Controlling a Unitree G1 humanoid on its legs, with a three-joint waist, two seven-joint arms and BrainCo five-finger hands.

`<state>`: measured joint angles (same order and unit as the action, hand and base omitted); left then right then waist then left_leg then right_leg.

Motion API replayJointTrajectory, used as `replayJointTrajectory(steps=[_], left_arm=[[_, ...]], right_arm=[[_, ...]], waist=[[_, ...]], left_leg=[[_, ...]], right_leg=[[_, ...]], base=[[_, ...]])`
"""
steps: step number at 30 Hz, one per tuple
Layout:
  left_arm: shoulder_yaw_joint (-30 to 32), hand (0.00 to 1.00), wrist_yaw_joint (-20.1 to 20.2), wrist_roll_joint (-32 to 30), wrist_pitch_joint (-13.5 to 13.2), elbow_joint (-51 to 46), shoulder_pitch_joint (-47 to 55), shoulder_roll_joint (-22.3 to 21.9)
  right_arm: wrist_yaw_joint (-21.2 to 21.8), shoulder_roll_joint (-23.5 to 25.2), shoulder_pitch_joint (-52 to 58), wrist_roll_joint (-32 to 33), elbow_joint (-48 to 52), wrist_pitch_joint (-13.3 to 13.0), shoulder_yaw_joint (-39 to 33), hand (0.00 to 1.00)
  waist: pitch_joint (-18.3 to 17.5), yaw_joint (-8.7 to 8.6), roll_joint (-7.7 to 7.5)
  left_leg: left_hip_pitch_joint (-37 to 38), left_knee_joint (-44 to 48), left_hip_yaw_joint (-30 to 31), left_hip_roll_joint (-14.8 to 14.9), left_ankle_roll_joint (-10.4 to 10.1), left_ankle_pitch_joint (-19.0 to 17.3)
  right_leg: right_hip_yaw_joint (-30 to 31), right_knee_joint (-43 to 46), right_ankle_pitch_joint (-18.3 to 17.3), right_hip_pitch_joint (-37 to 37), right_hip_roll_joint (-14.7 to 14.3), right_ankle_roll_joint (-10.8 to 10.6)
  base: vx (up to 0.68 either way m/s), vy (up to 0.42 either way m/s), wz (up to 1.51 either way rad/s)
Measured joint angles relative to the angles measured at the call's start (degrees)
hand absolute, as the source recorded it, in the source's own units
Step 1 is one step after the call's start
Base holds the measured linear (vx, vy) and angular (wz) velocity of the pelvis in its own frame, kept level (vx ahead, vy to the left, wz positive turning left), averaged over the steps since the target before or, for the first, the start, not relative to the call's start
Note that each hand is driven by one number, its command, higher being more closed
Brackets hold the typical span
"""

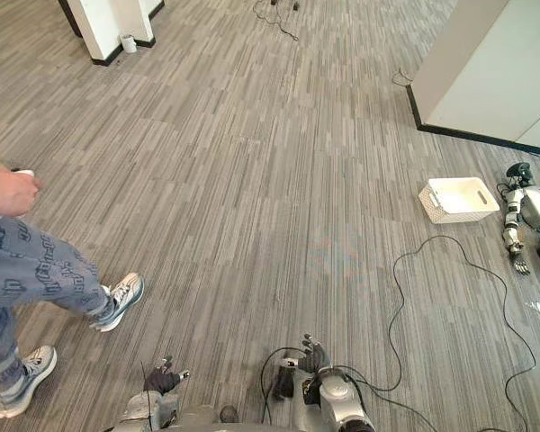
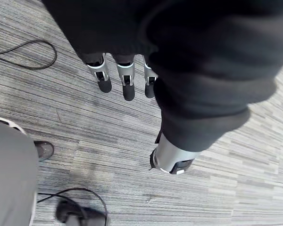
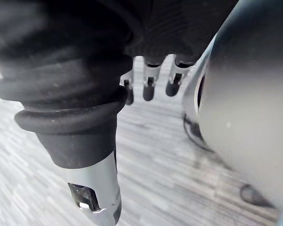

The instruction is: Organize washtable

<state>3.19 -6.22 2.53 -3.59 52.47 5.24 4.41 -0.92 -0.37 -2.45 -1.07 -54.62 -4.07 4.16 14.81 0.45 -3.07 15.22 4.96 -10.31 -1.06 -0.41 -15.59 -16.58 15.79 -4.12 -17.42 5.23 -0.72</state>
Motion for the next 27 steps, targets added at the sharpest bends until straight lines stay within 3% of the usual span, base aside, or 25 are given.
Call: replayJointTrajectory(steps=[1,2,4,5,6,7,9,11,12,13,14,15,16,17,18,19,20,21,22,23,24,25,27], left_arm=[[-0.5,0.00,0.1,-1.0,0.0,0.1,0.1,0.0],[-0.5,0.00,0.1,-1.1,0.0,0.1,0.1,-0.2],[-0.2,0.00,0.1,-1.1,-0.1,-0.2,0.4,-1.2],[1.1,0.00,0.2,-1.1,0.0,-0.4,0.3,-2.3],[1.9,0.00,0.1,-1.1,0.1,-0.7,0.3,-3.0],[2.4,0.00,0.1,-1.0,0.0,-1.4,0.3,-3.4],[2.5,0.00,0.1,-1.0,-0.1,-2.7,0.1,-3.3],[2.7,0.00,0.1,-0.9,-0.4,-4.3,0.6,-2.9],[2.7,0.00,0.1,-0.9,-0.9,-5.4,0.6,-2.9],[2.6,0.00,0.1,-0.9,-1.2,-5.9,0.6,-2.8],[2.5,0.00,0.3,-0.4,-1.8,-6.3,0.6,-2.9],[2.5,0.00,0.4,-0.3,-1.8,-6.3,0.7,-2.8],[2.5,0.00,0.5,0.4,-1.9,-6.5,0.7,-3.0],[2.5,0.00,0.8,0.9,-2.0,-6.4,0.8,-3.1],[2.5,0.00,0.8,0.9,-1.9,-6.3,0.8,-3.0],[2.6,0.00,1.0,1.2,-2.0,-6.6,0.7,-2.4],[2.6,0.00,1.0,1.2,-1.9,-6.7,0.8,-2.3],[2.6,0.00,1.2,1.3,-1.8,-6.4,0.7,-2.0],[2.6,0.00,1.1,1.3,-1.7,-5.4,0.5,-1.7],[2.3,0.00,1.1,1.3,-1.6,-4.2,0.3,-1.0],[2.2,0.00,1.0,1.3,-1.6,-3.5,0.1,-0.7],[2.1,0.00,0.9,1.3,-1.4,-2.4,0.2,-0.7],[1.2,0.00,0.9,1.2,-1.2,-1.4,0.2,-1.0]], right_arm=[[0.0,-0.2,0.2,0.0,0.2,0.0,-0.2,0.00],[0.1,-0.2,0.2,0.0,0.3,0.1,-0.4,0.00],[0.1,0.2,1.2,0.0,1.6,0.3,-1.9,0.00],[0.1,-0.1,2.2,0.1,4.1,0.3,-2.0,0.00],[0.0,-0.2,2.4,0.3,4.9,0.4,-1.9,0.00],[-0.2,-0.6,2.5,0.7,5.1,0.8,-2.1,0.00],[-0.2,0.1,3.4,1.0,4.5,1.3,-2.2,0.00],[-0.2,0.8,4.2,1.2,4.3,1.4,-2.2,0.00],[-0.2,1.0,4.1,1.5,4.2,1.5,-2.2,0.00],[-0.2,1.0,4.1,1.5,4.1,1.5,-2.3,0.00],[-0.3,0.9,4.0,1.6,2.8,1.5,-2.2,0.00],[-0.3,0.8,4.1,1.6,2.5,1.5,-2.2,0.00],[-0.3,0.5,3.8,1.5,1.6,1.4,-1.9,0.00],[-0.4,0.5,3.8,1.5,0.4,1.4,-1.2,0.00],[-0.4,0.5,3.8,1.5,-0.1,1.4,-1.2,0.00],[-0.3,1.0,3.4,1.5,-0.9,1.4,-1.1,0.00],[-0.3,1.2,3.4,1.5,-0.8,1.3,-1.1,0.00],[-0.3,1.5,3.6,1.4,-0.8,1.3,-1.3,0.00],[-0.2,1.5,3.9,1.4,-0.8,1.3,-1.5,0.00],[-0.1,1.5,3.6,1.1,-0.5,1.0,-1.6,0.00],[-0.1,1.5,3.6,1.0,-0.4,0.8,-1.6,0.00],[0.0,1.3,3.7,0.9,-0.2,0.5,-1.6,0.00],[0.0,0.9,3.9,0.6,0.7,0.0,-1.4,0.00]], waist=[[-0.2,-0.66,-0.10],[-0.3,-1.10,-0.11],[-1.5,-1.01,1.85],[-1.4,-1.02,3.24],[-1.2,-0.92,4.25],[-0.8,-0.31,5.54],[-0.5,0.85,4.54],[-0.7,2.06,3.08],[-0.5,2.99,2.01],[-0.5,3.44,2.01],[-0.4,3.62,2.06],[-0.4,3.59,2.30],[-0.4,3.77,2.74],[-1.3,4.58,2.78],[-1.5,4.61,2.39],[-2.1,5.01,0.81],[-2.4,5.14,0.43],[-2.5,5.00,-0.08],[-2.3,4.70,-0.40],[-1.9,4.13,-0.86],[-1.7,3.65,-1.17],[-1.2,3.32,-0.73],[-1.3,3.15,0.25]], left_leg=[[1.9,1.2,2.2,0.2,-0.5,-2.4],[2.6,2.0,3.3,0.5,-1.0,-3.1],[-1.7,13.4,5.0,3.7,-1.7,-3.3],[-8.6,30.6,4.7,6.6,-4.7,-1.0],[-11.7,37.8,4.6,8.1,-5.5,2.4],[-16.1,48.4,4.4,10.3,-5.3,3.4],[-20.5,53.3,3.0,10.8,-3.7,0.7],[-24.7,48.7,0.4,10.3,-1.3,-1.0],[-27.8,42.4,-0.4,9.1,-0.9,-1.2],[-29.3,37.5,-0.3,8.3,-1.1,-1.1],[-31.8,20.9,2.1,6.1,-3.4,2.3],[-32.2,18.2,2.5,6.0,-3.6,3.3],[-33.1,10.9,2.9,6.2,-3.6,9.4],[-32.0,11.0,1.3,5.9,-2.2,16.2],[-31.9,11.4,1.1,5.6,-1.7,16.3],[-32.1,12.9,0.5,4.1,0.8,14.7],[-32.2,13.9,0.4,3.6,2.2,14.1],[-31.3,15.9,-0.4,2.7,4.3,12.2],[-28.3,15.7,-0.9,1.5,5.3,10.0],[-23.8,14.0,-1.1,-0.1,6.2,8.1],[-21.0,13.0,-0.9,-1.1,6.4,7.3],[-15.5,10.7,-0.8,-2.2,6.7,5.9],[-8.7,6.7,-0.4,-2.4,7.1,4.7]], right_leg=[[1.0,1.9,3.8,0.1,-0.3,3.4],[1.2,3.9,6.0,0.0,-0.3,4.1],[-1.1,7.0,1.0,0.8,-1.6,4.0],[-0.8,6.1,-1.5,3.3,-3.5,4.6],[-0.5,5.3,-2.4,4.8,-4.6,4.8],[0.9,3.8,-3.7,8.3,-6.7,5.5],[3.8,1.0,-5.4,14.6,-7.2,5.7],[7.1,-2.7,-5.5,19.7,-6.4,5.7],[9.1,-4.8,-5.4,22.0,-5.3,5.6],[9.6,-6.0,-5.6,23.1,-4.4,5.2],[10.9,-8.7,-6.9,26.4,-2.5,2.9],[11.1,-9.2,-7.2,27.2,-2.3,2.4],[11.9,-10.6,-8.4,29.7,-1.7,0.5],[12.8,-12.1,-9.7,32.7,-0.6,-0.4],[12.9,-12.0,-9.7,32.9,-0.2,-0.3],[13.6,-10.4,-9.2,32.4,1.6,0.3],[13.7,-8.4,-8.8,31.6,2.7,-0.1],[15.0,-1.1,-8.6,29.4,3.9,-0.8],[16.6,10.1,-6.9,25.9,4.8,-3.8],[17.8,23.4,-2.7,21.5,6.3,-6.8],[17.4,30.0,-2.6,19.6,7.3,-6.7],[15.5,38.2,-3.9,16.6,9.0,-4.9],[10.9,40.9,-7.6,11.9,8.7,-3.5]], base=[[0.72,-0.137,0.75],[0.62,-0.163,0.72],[0.64,-0.211,0.33],[0.65,-0.193,-0.09],[0.76,-0.147,-0.46],[0.63,-0.036,-0.70],[0.54,-0.022,-0.67],[0.53,0.018,-0.76],[0.51,0.052,-0.86],[0.67,0.197,-0.94],[0.37,0.143,-0.56],[0.68,0.325,-0.56],[0.52,0.315,-0.37],[0.63,0.378,-0.36],[0.54,0.322,-0.33],[0.44,0.260,-0.20],[0.55,0.338,-0.17],[0.52,0.349,-0.02],[0.61,0.412,0.02],[0.48,0.326,0.06],[0.48,0.302,0.08],[0.38,0.219,0.05],[0.44,0.224,0.10]])
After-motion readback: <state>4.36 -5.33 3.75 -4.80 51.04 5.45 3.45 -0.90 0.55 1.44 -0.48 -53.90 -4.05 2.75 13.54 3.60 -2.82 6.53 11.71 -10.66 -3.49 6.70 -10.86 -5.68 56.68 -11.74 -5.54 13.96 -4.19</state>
